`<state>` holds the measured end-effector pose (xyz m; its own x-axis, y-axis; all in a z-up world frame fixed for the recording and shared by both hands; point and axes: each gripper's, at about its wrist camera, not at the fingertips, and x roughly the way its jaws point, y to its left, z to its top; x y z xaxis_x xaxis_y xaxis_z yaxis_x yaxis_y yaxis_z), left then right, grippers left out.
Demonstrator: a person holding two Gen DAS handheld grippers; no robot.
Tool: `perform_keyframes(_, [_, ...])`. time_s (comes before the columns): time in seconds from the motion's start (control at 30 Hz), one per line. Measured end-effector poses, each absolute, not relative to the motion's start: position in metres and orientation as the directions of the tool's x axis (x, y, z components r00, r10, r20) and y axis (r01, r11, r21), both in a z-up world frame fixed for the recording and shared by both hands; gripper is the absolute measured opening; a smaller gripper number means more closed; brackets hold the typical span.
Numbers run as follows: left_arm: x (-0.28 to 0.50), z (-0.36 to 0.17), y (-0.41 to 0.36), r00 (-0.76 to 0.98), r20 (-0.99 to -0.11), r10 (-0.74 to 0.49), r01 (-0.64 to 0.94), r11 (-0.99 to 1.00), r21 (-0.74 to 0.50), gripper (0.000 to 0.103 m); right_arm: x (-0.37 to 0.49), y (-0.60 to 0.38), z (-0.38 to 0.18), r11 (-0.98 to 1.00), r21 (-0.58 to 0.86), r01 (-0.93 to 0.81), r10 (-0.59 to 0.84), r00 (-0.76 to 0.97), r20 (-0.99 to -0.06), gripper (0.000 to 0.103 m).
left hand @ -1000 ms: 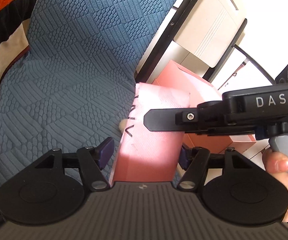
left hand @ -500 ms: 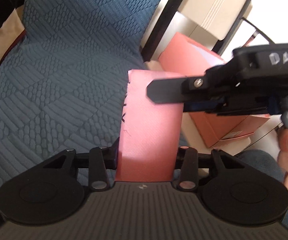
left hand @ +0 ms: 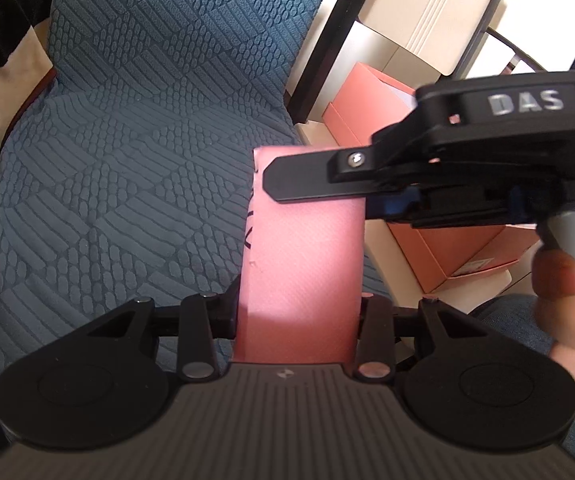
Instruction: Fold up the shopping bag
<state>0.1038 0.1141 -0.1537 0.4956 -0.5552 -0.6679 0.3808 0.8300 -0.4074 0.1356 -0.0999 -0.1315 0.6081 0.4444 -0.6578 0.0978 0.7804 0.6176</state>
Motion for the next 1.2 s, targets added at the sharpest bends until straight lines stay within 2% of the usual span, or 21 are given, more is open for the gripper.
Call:
perform_keyframes(0.07, [0.104,-0.153,0.115,0.496,-0.663,-0.561,0.381,0.827,-0.414,0.045,0.136,-0.1,-0.129,0.787,0.612,0.079,0.448,0.608,-0.655,0.022])
perform_keyframes(0.2, [0.108,-0.15,0.125,0.462,-0.61,-0.644,0.383,0.765,-0.518,0.049,0.131,-0.107,-0.118,0.798,0.601,0.04,0.453,0.617,-0.644,0.02])
perform_keyframes(0.37, [0.112,-0.151,0.129,0.382,-0.554,-0.739,0.382,0.673,-0.634,0.065,0.122,-0.126,-0.098,0.808,0.589,0.013,0.442,0.647,-0.622,0.02])
perform_keyframes(0.6, [0.103,-0.156,0.111,0.326,-0.613,-0.719,0.429,0.691,-0.582,0.072,0.11,-0.15,-0.075,0.872,0.489,0.024,0.331,0.706,-0.625,0.019])
perform_keyframes(0.87, [0.102,-0.153,0.113,0.319,-0.573,-0.755,0.439,0.654,-0.617,0.072,0.102,-0.173,-0.073,0.934,0.35,0.065,0.192,0.737,-0.648,0.019])
perform_keyframes(0.97, [0.103,-0.149,0.118,0.323,-0.523,-0.789,0.441,0.615,-0.654,0.072,0.102,-0.179,-0.079,0.925,0.379,0.017,0.252,0.72,-0.647,0.019])
perform_keyframes(1.07, [0.103,-0.144,0.127,0.327,-0.437,-0.838,0.448,0.545,-0.709,0.072,0.098,-0.183,-0.085,0.878,0.477,-0.049,0.384,0.668,-0.638,0.019])
perform_keyframes(1.2, [0.103,-0.139,0.137,0.293,-0.316,-0.902,0.457,0.422,-0.783,0.072,0.081,-0.19,-0.08,0.794,0.591,-0.141,0.532,0.632,-0.564,0.019])
